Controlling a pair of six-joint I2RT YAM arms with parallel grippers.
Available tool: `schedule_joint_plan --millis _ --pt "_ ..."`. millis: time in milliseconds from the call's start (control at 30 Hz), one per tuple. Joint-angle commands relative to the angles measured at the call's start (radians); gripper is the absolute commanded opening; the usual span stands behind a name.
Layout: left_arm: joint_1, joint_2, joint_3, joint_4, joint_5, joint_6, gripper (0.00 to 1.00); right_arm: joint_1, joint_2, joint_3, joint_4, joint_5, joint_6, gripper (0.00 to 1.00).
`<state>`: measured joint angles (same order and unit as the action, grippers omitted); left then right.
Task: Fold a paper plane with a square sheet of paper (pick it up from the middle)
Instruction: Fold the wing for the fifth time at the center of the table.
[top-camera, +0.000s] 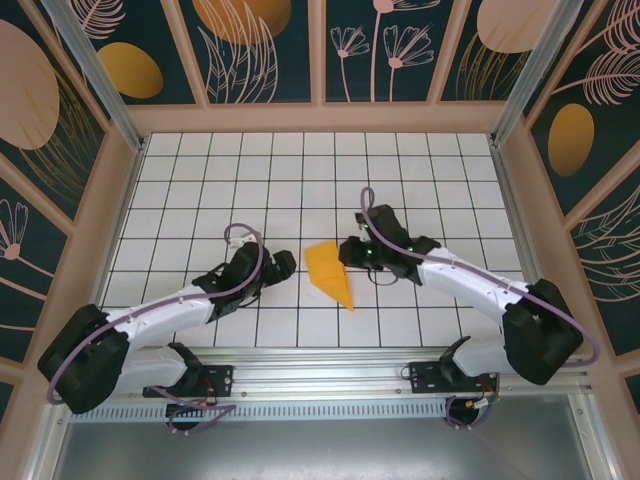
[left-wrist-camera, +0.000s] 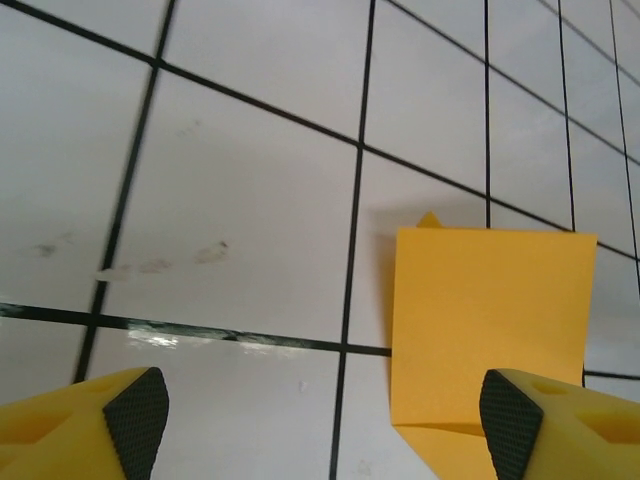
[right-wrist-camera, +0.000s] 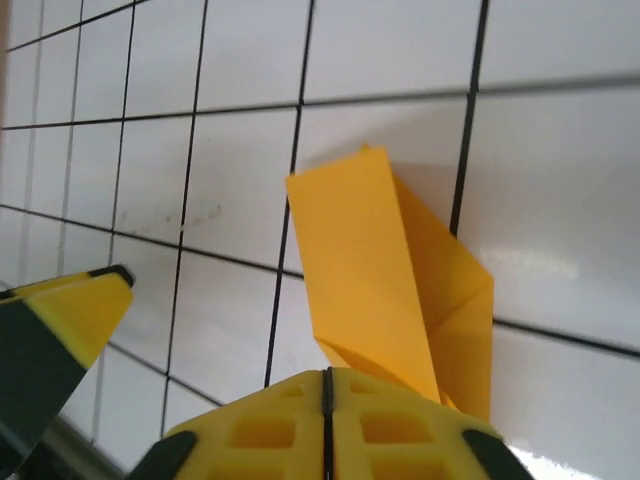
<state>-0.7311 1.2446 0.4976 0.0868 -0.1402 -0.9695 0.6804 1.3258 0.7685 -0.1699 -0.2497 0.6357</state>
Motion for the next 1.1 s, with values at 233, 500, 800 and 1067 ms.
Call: schedule_joint_plan --millis 233,500,800,1067 --pt "0.007 0.17 0.071 0.141 0.2 -0.034 0.81 -0.048 0.054 -0.155 0.23 -0.312 -0.006 0.03" --pt "0.006 0.227 0.075 0.185 0.256 -0.054 0.82 -0.116 0.156 -0.173 0.29 -0.364 -0.038 0.04" --pt "0.007 0.285 0.095 0.21 0.296 -0.069 0.82 -0.167 0.247 -0.212 0.356 -0.365 -0.034 0.05" --pt "0.005 0.327 0.105 0.259 0.339 -0.102 0.82 -0.181 0.286 -0.259 0.409 -0.36 -0.022 0.05"
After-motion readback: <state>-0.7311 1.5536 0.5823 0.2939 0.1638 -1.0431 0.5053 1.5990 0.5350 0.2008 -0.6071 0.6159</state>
